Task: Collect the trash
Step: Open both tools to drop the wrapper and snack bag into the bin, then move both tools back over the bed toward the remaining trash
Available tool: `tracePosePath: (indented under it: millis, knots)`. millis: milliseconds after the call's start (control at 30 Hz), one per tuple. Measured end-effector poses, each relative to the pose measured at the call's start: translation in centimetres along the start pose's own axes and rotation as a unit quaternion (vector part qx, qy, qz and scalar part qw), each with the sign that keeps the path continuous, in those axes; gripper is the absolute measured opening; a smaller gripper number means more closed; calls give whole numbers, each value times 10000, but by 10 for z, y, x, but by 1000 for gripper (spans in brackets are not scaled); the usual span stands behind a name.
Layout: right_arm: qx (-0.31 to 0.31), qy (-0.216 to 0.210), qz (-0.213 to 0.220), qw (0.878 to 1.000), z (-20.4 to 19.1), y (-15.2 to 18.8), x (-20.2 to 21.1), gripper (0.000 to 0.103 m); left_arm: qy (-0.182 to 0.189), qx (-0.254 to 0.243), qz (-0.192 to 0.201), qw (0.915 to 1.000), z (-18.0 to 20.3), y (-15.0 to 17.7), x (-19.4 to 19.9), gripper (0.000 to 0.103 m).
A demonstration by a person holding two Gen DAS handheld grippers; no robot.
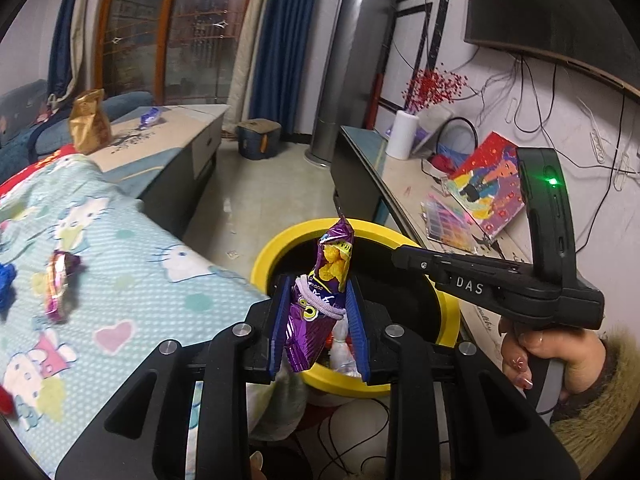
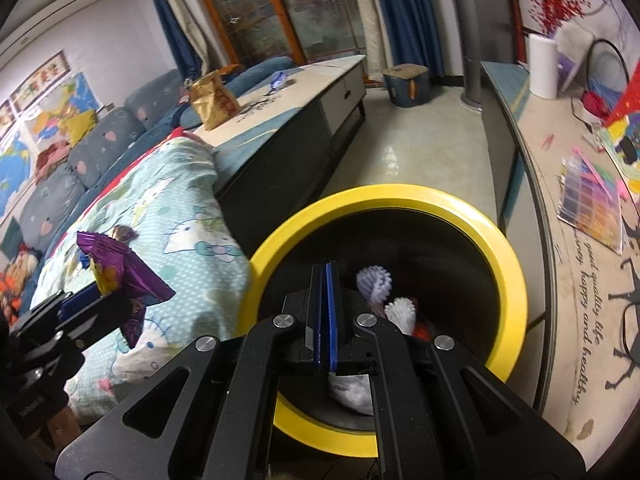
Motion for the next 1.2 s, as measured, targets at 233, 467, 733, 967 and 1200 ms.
tracePosePath:
  millis: [233,467,733,967,1200]
  knots:
    - [-359,45,-33,9993,25,3,0,3,113,-146,-172,9997,12,-7,-23,27]
    - [-645,91,42,9979,44,4,4,9,180,-281,-358,9988,21,-12,-45,30]
    - [-827,311,293,9957,52,3,14,49,133,-237,-207,9994,21,-22,-48,84]
    - [-772,405,480,9950,44,0,20,74,-88,24,-5,10000,6,-21,-30,96]
    - [-634,423,583,9954,31,-2,26,79,-278,234,125,9993,-5,-13,-11,96]
Point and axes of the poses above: each gripper's, at about its wrist camera, not at the fingertips, and x roughly against the way its jaws point, z to its right, y to its underside, the point moved 3 cm from there along -x, roughly the way its jaws point, and after that the axes turned 15 degrees about -z, right-handed, at the moved point
